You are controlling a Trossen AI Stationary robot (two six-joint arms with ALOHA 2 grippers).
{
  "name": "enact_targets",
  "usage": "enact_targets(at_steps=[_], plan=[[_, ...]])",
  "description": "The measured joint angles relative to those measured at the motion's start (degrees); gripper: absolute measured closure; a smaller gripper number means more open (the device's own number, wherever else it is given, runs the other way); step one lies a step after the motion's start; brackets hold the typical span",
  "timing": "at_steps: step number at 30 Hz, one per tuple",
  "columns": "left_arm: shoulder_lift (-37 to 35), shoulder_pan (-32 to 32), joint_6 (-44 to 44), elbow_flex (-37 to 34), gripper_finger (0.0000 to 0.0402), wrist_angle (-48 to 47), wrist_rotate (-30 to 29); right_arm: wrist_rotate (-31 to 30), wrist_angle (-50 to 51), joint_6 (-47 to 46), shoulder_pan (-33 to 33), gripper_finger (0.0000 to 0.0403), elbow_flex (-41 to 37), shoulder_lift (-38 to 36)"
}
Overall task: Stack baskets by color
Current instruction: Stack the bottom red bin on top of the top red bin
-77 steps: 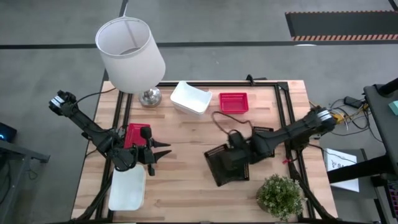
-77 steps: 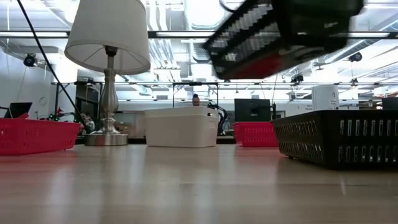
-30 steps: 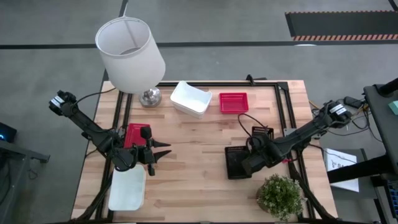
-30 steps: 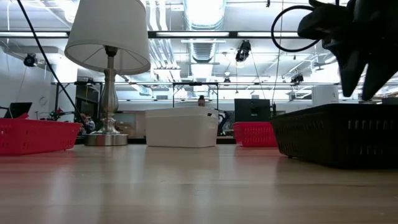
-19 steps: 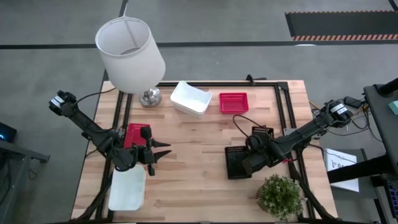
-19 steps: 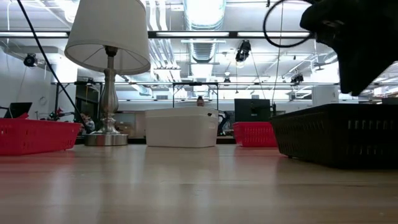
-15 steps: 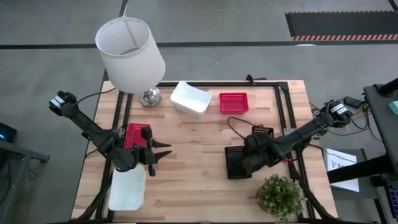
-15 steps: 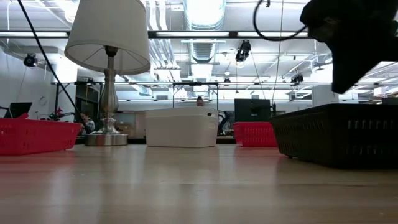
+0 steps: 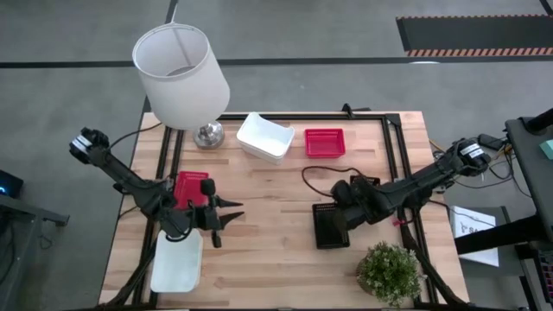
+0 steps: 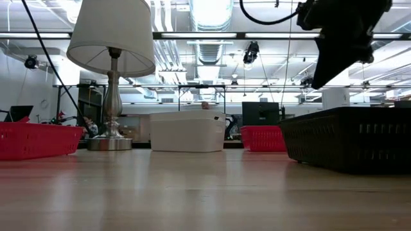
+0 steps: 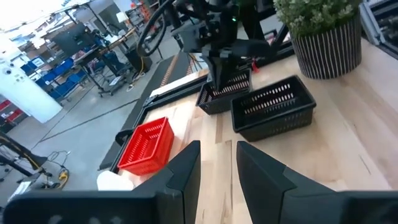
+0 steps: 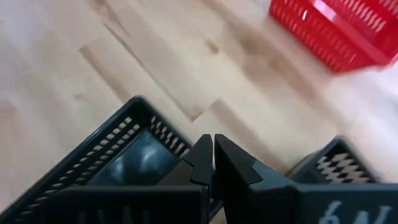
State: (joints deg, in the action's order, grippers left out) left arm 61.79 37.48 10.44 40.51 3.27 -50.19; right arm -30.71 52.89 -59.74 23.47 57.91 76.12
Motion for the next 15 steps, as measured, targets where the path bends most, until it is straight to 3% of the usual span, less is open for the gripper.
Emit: enact_targets(at_steps=[5,9,12,15], plan=[[1.7,-1.6,-8.9,0.0,0.0314,0.4,-0.3,-6.3,-3.0,10.2,-0.6,0.0394,0.0,-0.8],[5.7,-3.6,-16.5,-0.7,0.0314,0.1,-4.2,-11.6,-15.5,24.9,-0.5,0.0394,-1.8,-2.7],[8.3,-5.4,-21.8,-0.7,0.0314,0.2,-4.8,-10.8,-29.4,39.9,-0.6,0.0394,-4.5,-4.9],[9.7,-7.5,-28.7,-0.7,0.0314,-0.1,-5.8,-4.6,-41.0,54.1,-1.3,0.0394,-7.0,-7.8]])
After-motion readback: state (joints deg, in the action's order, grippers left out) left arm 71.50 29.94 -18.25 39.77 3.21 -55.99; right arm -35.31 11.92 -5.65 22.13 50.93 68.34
